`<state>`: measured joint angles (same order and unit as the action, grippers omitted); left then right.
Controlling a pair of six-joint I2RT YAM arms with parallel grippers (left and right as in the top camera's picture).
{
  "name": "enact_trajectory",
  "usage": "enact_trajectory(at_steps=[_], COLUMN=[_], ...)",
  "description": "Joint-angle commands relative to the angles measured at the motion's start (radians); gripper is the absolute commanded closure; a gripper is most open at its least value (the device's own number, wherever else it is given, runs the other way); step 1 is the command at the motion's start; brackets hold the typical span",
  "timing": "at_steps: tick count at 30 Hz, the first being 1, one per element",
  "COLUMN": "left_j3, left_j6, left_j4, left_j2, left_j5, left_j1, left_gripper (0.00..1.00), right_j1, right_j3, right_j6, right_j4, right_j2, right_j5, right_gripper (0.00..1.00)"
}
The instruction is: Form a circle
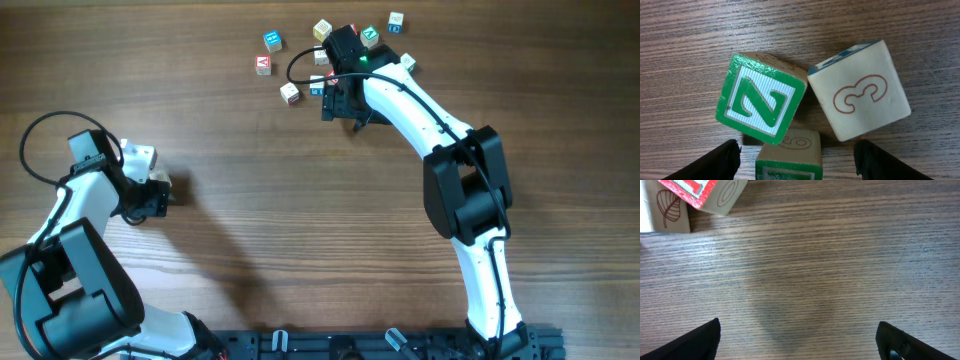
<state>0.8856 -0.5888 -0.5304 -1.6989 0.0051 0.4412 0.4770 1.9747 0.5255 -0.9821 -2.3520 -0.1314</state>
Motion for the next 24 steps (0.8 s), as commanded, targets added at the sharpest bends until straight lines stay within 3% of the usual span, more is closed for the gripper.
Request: enact_trajectory(at_steps=[1, 24], left_j3=[-0.011, -0.01], left_j6=[-0.01, -0.006], left_j4=[0.004, -0.069], left_j2=[-0.039, -0.032], left_j5=[0.006, -0.006], left_j1=[0.002, 0.002], left_gripper=[0.22, 0.41], right_j1=[0.002, 0.003], right_j3=[-0.005, -0.005], right_j6=[-0.002, -0.002], right_j4=[0.003, 0.017], right_j2=[0.037, 0.037], right_j5=[0.01, 0.022], right_gripper=[0.0, 0.0])
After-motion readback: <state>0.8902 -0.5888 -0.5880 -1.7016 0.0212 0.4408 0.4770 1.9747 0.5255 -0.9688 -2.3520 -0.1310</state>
